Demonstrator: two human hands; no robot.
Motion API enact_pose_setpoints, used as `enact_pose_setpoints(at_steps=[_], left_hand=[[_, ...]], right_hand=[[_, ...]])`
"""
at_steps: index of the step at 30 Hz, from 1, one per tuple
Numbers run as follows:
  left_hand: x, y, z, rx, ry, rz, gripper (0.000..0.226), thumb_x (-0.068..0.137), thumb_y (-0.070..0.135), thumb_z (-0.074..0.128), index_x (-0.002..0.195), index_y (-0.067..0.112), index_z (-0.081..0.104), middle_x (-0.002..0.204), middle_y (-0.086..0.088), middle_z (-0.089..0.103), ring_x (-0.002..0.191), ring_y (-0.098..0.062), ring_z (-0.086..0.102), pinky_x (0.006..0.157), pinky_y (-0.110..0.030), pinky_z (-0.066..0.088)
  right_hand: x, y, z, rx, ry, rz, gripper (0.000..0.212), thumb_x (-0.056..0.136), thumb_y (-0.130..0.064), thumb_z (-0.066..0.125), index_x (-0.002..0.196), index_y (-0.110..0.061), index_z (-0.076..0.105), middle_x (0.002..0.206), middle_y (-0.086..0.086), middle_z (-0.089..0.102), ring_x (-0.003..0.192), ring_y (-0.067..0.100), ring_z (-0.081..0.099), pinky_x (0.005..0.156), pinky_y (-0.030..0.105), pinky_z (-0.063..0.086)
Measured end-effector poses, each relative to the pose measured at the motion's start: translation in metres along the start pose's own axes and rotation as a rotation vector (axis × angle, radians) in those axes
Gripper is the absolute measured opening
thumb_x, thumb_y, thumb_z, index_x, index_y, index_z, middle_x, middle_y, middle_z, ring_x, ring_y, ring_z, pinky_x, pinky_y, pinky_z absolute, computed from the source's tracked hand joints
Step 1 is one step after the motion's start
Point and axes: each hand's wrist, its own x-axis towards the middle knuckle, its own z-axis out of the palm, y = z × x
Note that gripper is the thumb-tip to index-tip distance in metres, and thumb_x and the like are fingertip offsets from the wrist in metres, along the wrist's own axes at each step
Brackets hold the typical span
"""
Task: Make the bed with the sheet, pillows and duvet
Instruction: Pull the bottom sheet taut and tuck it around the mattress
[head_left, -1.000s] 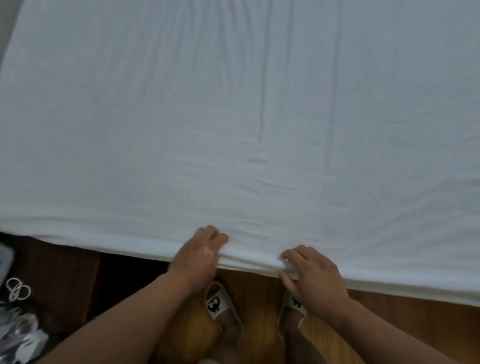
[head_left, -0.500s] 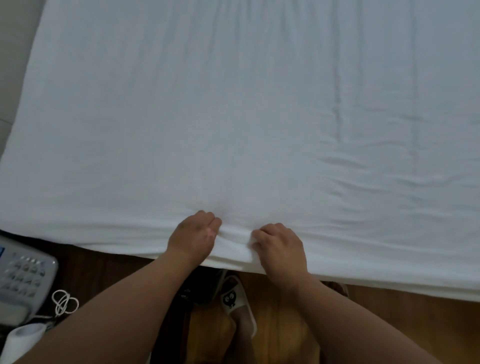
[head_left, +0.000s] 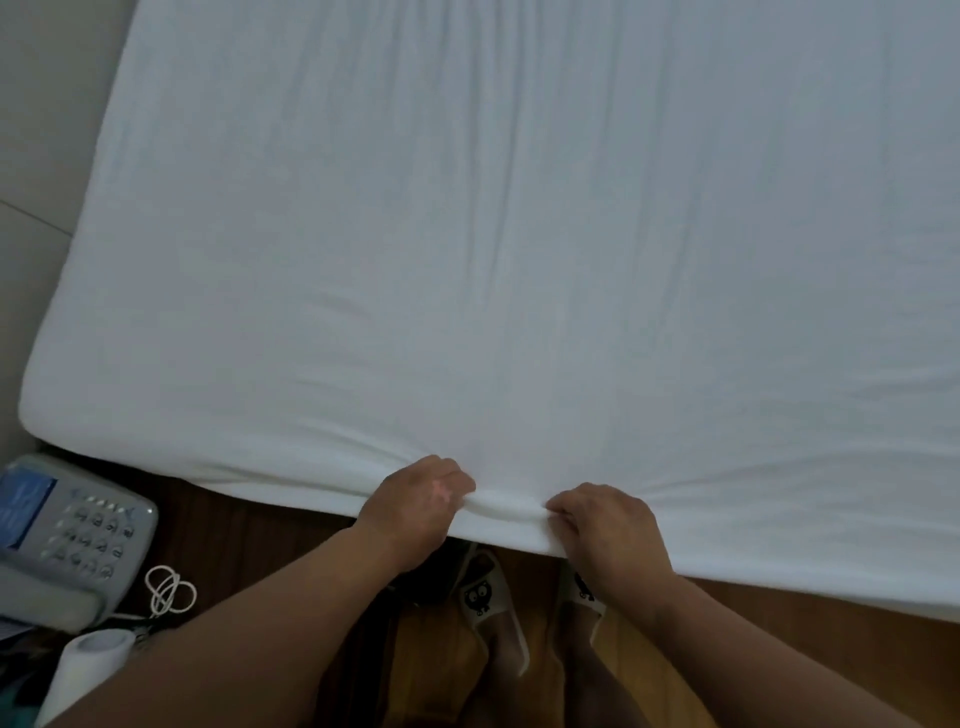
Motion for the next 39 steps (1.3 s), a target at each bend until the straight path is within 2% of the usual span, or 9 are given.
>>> enact_pose_setpoints(at_steps=[4, 8, 14, 25, 29, 31, 33, 36, 39], left_hand=[[-0.038, -0.055, -0.02, -0.024, 0.039, -0.077, 0.055, 0.086, 0.012, 0.068, 0.14, 0.015, 0.055, 0.138, -0.004, 0.051, 0.127, -0.024, 0.047, 0.109, -0.03, 0.041], [-0.074, -0.144, -0.043, 0.149, 0.164, -0.296, 0.066, 0.058, -0.003, 0.09, 0.121, -0.002, 0.068, 0.124, -0.026, 0.063, 0.112, -0.045, 0.062, 0.094, -0.055, 0.052], [-0.061, -0.184, -0.045, 0.255, 0.109, -0.205, 0.023, 0.077, 0.002, 0.076, 0.099, 0.001, 0.069, 0.091, -0.017, 0.064, 0.084, -0.036, 0.063, 0.062, -0.045, 0.056], [-0.071, -0.221, -0.041, 0.072, -0.033, -0.194, 0.012, 0.097, 0.03, 0.056, 0.101, 0.023, 0.064, 0.099, 0.007, 0.062, 0.091, -0.017, 0.058, 0.081, -0.029, 0.043], [-0.063, -0.239, -0.068, -0.095, -0.169, -0.145, 0.015, 0.087, 0.036, 0.063, 0.093, 0.022, 0.063, 0.088, 0.012, 0.058, 0.084, -0.013, 0.055, 0.08, -0.028, 0.047], [-0.059, -0.265, -0.086, -0.132, 0.023, -0.237, 0.045, 0.085, 0.051, 0.052, 0.112, 0.019, 0.066, 0.111, 0.001, 0.065, 0.105, -0.021, 0.059, 0.097, -0.035, 0.047], [-0.039, -0.292, -0.107, 0.021, 0.277, -0.414, 0.067, 0.091, 0.06, 0.039, 0.145, 0.021, 0.048, 0.151, -0.006, 0.043, 0.14, -0.027, 0.037, 0.117, -0.041, 0.029], [0.019, -0.311, -0.132, 0.099, 0.305, -0.499, 0.071, 0.094, 0.07, 0.022, 0.157, 0.04, 0.007, 0.167, 0.006, -0.004, 0.153, -0.021, -0.004, 0.123, -0.049, 0.007], [0.052, -0.331, -0.119, 0.082, 0.254, -0.562, 0.074, 0.085, 0.081, 0.001, 0.152, 0.051, -0.01, 0.164, 0.015, -0.018, 0.152, -0.016, -0.016, 0.12, -0.059, -0.003]], right_hand=[[0.004, -0.031, 0.0, 0.04, -0.099, -0.145, 0.033, 0.089, -0.045, 0.053, 0.12, -0.038, 0.06, 0.108, -0.016, 0.064, 0.097, 0.009, 0.062, 0.078, 0.026, 0.051], [0.044, -0.091, 0.023, 0.06, 0.024, -0.279, 0.038, 0.083, -0.029, 0.065, 0.121, -0.027, 0.065, 0.118, -0.01, 0.064, 0.105, 0.015, 0.06, 0.085, 0.03, 0.051], [0.098, -0.156, 0.054, -0.161, -0.03, -0.317, 0.019, 0.089, -0.017, 0.047, 0.096, -0.019, 0.065, 0.096, -0.001, 0.063, 0.092, 0.023, 0.057, 0.069, 0.032, 0.037], [0.098, -0.172, 0.058, -0.188, -0.189, -0.274, 0.017, 0.084, -0.013, 0.052, 0.07, -0.021, 0.047, 0.066, -0.005, 0.05, 0.064, 0.021, 0.05, 0.059, 0.031, 0.036], [0.111, -0.178, 0.044, -0.111, -0.293, -0.305, 0.012, 0.092, -0.03, 0.049, 0.092, -0.027, 0.06, 0.093, -0.007, 0.065, 0.087, 0.019, 0.059, 0.073, 0.029, 0.043], [0.126, -0.192, 0.034, -0.061, -0.156, -0.377, 0.032, 0.091, -0.047, 0.05, 0.114, -0.032, 0.065, 0.109, -0.011, 0.067, 0.1, 0.016, 0.062, 0.084, 0.029, 0.048], [0.156, -0.205, 0.024, -0.058, 0.171, -0.456, 0.04, 0.087, -0.05, 0.056, 0.12, -0.029, 0.066, 0.119, -0.006, 0.065, 0.11, 0.02, 0.061, 0.09, 0.033, 0.049], [0.227, -0.219, 0.003, -0.2, 0.25, -0.355, 0.062, 0.088, -0.057, 0.054, 0.143, -0.029, 0.047, 0.152, 0.007, 0.041, 0.141, 0.029, 0.036, 0.112, 0.046, 0.032], [0.287, -0.227, 0.002, -0.337, 0.158, -0.192, 0.076, 0.091, -0.072, 0.03, 0.156, -0.035, 0.014, 0.166, 0.006, 0.004, 0.153, 0.03, 0.0, 0.121, 0.057, 0.005]])
